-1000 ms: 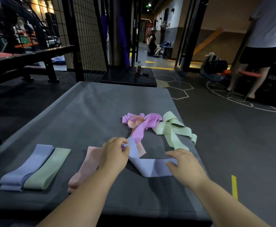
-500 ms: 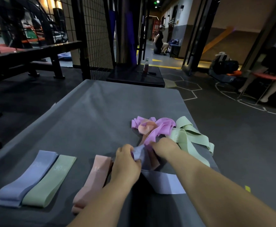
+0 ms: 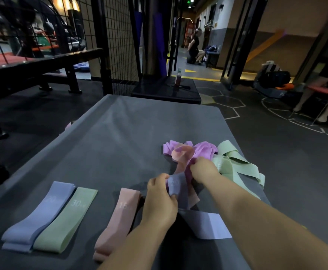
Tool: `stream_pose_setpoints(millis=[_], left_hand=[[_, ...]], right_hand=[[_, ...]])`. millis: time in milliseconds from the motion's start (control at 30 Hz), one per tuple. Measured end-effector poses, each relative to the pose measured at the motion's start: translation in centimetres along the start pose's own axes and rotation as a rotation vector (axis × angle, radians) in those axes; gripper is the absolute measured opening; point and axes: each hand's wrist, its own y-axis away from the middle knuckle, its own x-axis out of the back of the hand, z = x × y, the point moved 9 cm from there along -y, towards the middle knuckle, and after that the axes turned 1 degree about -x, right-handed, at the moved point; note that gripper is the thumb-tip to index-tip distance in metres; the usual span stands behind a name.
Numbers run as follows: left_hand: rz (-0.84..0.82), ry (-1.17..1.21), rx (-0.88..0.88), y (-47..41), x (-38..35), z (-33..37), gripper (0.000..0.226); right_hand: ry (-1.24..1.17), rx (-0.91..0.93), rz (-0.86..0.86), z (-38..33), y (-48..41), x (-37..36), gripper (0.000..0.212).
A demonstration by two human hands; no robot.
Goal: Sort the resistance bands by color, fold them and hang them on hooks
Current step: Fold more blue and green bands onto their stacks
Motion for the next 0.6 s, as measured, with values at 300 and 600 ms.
stream_pose_setpoints(millis=[300, 600], left_hand=[[-0.044, -0.061, 0.025, 0.5, -0.2, -0.1, 0.062], [-0.059, -0.071, -0.007, 1.1, 0.4, 0.4, 0.061]], right_hand=[[-0.404, 0.154, 0.054, 1.9, 0.2, -0.8, 0.031], [-0.808, 0.285, 0.211, 2.0, 2.6, 0.0, 0.037]])
